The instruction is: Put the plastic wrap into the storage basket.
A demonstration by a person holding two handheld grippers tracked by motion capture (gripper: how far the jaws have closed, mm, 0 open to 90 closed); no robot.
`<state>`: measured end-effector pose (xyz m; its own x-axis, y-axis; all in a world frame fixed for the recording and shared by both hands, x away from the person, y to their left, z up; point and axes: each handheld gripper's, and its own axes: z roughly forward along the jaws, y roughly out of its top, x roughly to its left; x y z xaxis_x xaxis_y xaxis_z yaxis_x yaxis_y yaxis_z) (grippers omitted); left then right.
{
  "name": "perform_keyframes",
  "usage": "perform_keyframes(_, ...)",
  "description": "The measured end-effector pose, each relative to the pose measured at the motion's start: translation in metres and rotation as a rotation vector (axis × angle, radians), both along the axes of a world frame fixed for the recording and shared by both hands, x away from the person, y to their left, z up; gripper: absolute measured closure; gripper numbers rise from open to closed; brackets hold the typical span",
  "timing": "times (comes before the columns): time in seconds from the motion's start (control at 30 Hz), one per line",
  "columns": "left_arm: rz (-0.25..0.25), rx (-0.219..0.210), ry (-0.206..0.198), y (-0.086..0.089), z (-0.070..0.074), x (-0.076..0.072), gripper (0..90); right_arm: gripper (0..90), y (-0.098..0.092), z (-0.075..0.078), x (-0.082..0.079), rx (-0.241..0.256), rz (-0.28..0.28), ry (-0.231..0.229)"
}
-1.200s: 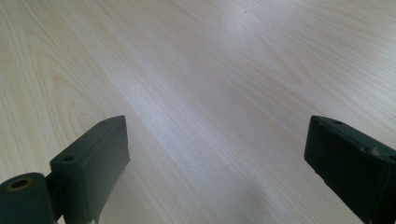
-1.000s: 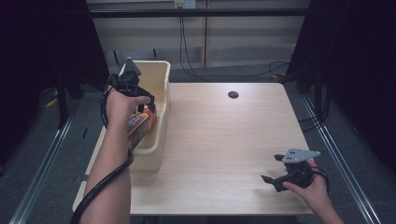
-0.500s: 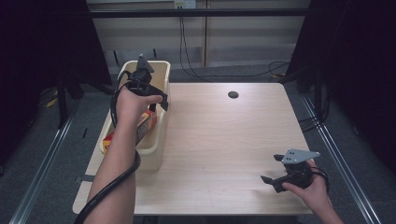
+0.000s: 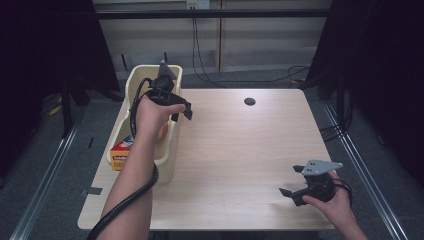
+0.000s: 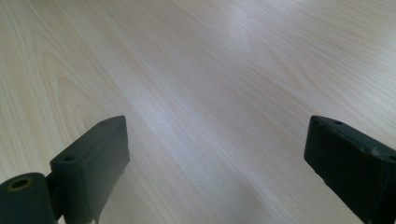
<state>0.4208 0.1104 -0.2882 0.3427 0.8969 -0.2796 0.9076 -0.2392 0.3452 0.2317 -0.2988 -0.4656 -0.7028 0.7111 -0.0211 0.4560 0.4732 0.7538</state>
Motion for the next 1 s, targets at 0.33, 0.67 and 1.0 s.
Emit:
perform_keyframes(0.33, -0.045, -0.011, -0.004, -0.02, -0.007, -0.001, 22.1, 6.6, 0.0, 0.0, 0.0, -0.001, 0.003, 0.001)
perform_keyframes(0.67, -0.091, -0.022, -0.011, -0.038, -0.015, -0.005, 20.9, 6.7, 0.001, 0.0, 0.0, -0.006, 0.007, -0.003)
perform_keyframes(1.0, -0.152, -0.009, -0.029, -0.054, -0.028, -0.01, 20.4, 6.7, 0.0, -0.001, 0.0, -0.006, 0.007, -0.002)
